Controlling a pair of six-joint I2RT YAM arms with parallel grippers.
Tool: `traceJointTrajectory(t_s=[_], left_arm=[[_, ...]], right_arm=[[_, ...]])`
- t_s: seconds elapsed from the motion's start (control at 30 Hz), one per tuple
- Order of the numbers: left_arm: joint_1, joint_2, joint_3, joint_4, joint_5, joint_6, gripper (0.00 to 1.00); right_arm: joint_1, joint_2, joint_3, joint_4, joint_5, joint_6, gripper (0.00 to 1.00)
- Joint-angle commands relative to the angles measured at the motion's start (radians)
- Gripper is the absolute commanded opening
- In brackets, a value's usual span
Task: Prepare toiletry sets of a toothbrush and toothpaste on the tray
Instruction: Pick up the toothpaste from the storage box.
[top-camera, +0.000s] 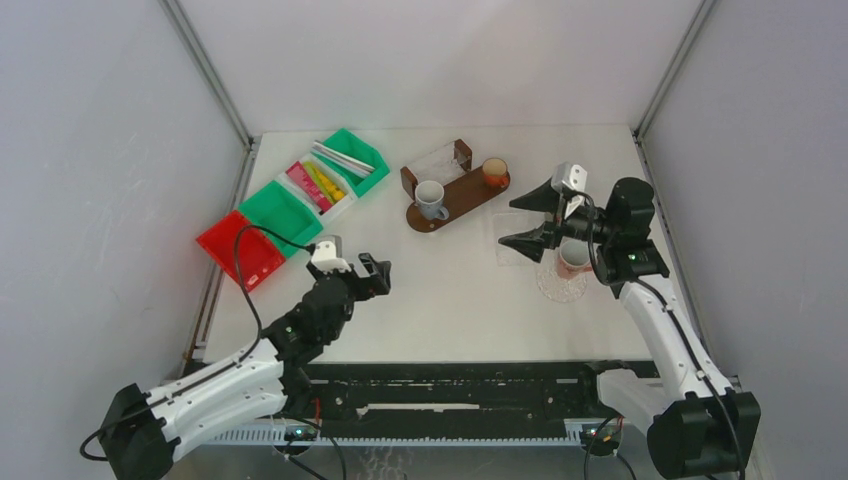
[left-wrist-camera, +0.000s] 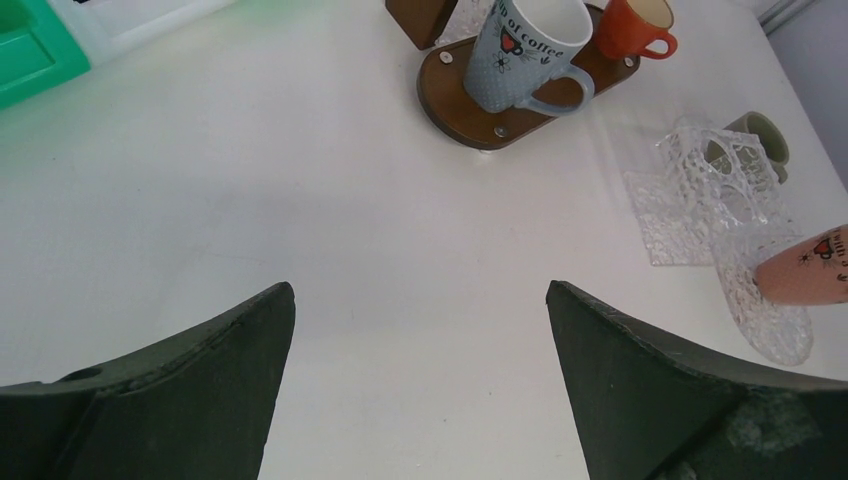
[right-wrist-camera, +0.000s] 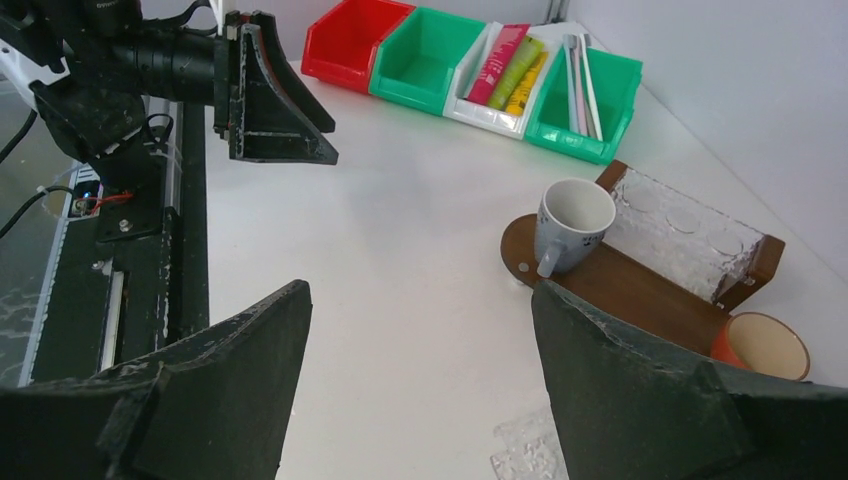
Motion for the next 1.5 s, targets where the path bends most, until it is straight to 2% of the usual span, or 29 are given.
traceJointTrajectory(t_s=[0.0, 0.27, 0.7, 0.87, 1.07, 1.27, 1.47], left_arm=[[0.005, -0.048, 0.081, -0.022, -0.026, -0.025, 1.0], [0.005, -0.053, 0.189, -0.081, 0.028, 0.01, 1.0], [0.007, 0.076, 0.301, 0.073, 0.074, 0.166, 1.0], [0.018, 0.148, 0.369, 0.082, 0.03, 0.231, 1.0], [0.097, 0.267, 0.532, 0.069, 0.073, 0.284, 1.0], [0.159, 0.373, 0.728, 0.017, 0.092, 0.406, 1.0], [0.314, 0.434, 0.791, 0.087, 0.262, 0.365, 1.0]], right_arm=[[-0.011, -0.039, -0.019, 0.059, -0.025, 0.017, 0.89], [-0.024, -0.058, -0.028, 0.037, -0.04, -0.004, 0.89], [0.014, -0.077, -0.029, 0.015, -0.035, -0.053, 0.89], [0.049, -0.09, -0.018, -0.026, -0.016, -0.102, 0.89], [0.064, -0.094, -0.013, -0.048, -0.007, -0.128, 0.89], [0.056, -0.078, -0.013, -0.06, 0.0, -0.136, 0.89], [0.043, -0.061, -0.013, -0.08, 0.001, -0.165, 0.89]])
